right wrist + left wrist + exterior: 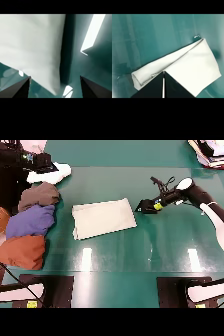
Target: Fold the shirts.
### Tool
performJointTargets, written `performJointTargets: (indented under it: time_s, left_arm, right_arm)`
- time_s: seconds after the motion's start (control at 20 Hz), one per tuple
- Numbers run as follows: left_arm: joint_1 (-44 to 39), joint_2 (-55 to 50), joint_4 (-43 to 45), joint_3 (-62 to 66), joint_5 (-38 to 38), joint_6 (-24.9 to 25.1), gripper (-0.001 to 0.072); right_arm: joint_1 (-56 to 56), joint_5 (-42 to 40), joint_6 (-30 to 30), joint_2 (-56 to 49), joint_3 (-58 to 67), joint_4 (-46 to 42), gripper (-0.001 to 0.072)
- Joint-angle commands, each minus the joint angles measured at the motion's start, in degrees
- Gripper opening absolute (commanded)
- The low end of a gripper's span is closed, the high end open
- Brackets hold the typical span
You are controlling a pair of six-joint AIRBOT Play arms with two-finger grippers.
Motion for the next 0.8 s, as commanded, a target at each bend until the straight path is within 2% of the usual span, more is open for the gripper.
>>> performJointTargets:
  time_s: [0.0,0.2,0.25,0.3,0.35,0.5,0.75]
  left_arm:
    - [0.0,-0.1,-0.5,0.0,0.5,0.0,0.0020]
    - [0.0,-0.1,-0.8,0.0,0.8,0.0,0.0020]
    - [0.0,-0.1,-0.8,0.0,0.8,0.0,0.0020]
    - [0.0,-0.1,-0.8,0.0,0.8,0.0,0.0020]
    - [0.0,-0.1,-0.8,0.0,0.8,0.0,0.0020]
    - [-0.1,-0.1,-1.3,0.0,0.7,-0.1,0.0019]
    - [-5.2,-0.1,-0.7,0.0,1.4,-0.2,0.0019]
  right_arm:
    - [0.7,-2.5,-2.3,-4.8,-2.5,7.9,0.0698]
    - [5.4,-5.3,-4.5,-9.6,-1.4,13.8,0.0684]
    - [6.5,-5.2,-4.5,-10.5,0.3,13.7,0.0656]
    - [7.5,-5.4,-4.5,-11.2,2.1,13.6,0.0593]
    - [8.3,-5.8,-4.5,-11.8,4.1,13.6,0.0468]
    - [10.3,-6.5,-4.5,-12.6,9.6,8.8,0.0024]
    - [6.8,-6.3,-1.8,-8.3,13.0,1.5,0.0016]
